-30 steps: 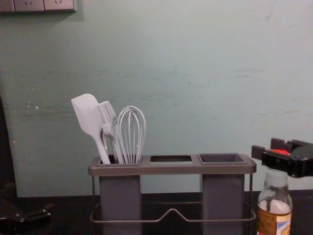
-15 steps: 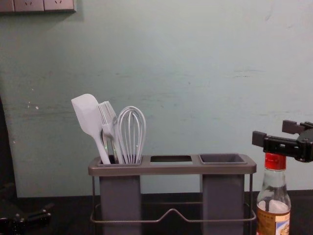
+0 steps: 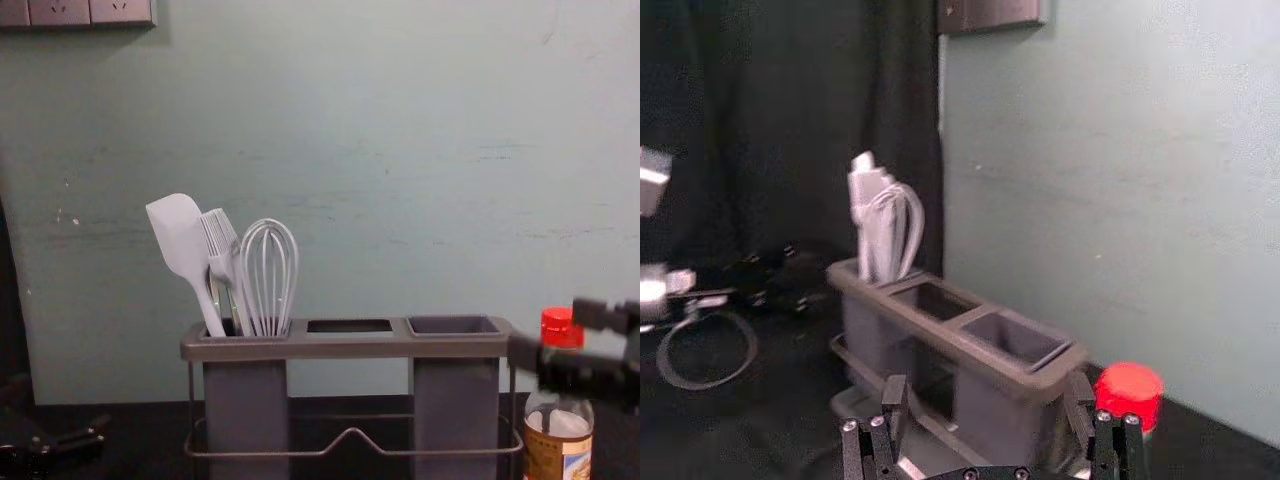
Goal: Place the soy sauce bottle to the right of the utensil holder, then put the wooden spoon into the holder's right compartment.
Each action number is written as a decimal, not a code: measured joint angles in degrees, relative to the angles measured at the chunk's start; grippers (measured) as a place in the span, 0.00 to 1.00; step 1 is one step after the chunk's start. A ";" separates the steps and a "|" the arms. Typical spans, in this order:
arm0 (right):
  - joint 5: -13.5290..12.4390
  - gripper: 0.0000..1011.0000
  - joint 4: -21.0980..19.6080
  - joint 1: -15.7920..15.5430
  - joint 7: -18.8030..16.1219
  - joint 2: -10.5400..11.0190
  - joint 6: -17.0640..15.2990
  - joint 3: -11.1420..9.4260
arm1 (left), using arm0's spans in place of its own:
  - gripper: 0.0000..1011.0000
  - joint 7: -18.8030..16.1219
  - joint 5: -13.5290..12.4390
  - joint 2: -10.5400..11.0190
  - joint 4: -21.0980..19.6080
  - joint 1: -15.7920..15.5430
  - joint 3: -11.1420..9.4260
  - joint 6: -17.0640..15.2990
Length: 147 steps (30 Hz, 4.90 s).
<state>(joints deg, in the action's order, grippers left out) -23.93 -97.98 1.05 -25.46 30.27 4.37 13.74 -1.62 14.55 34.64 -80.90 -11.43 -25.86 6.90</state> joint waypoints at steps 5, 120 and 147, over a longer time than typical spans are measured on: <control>0.60 0.99 -1.99 -3.21 0.03 0.47 -0.44 1.10 | 0.99 0.00 0.00 0.00 0.00 0.00 0.00 0.00; 16.09 0.99 -5.37 6.78 14.76 -14.82 -57.71 14.96 | 0.99 0.00 0.00 0.00 0.00 0.00 0.00 0.00; 19.65 0.99 -4.74 7.02 12.28 -15.62 -58.96 14.69 | 0.99 0.00 0.00 0.00 0.00 0.00 0.00 0.00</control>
<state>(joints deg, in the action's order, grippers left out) -4.28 -102.73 8.06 -13.18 14.65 -54.59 28.43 -1.62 14.55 34.64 -80.90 -11.43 -25.86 6.91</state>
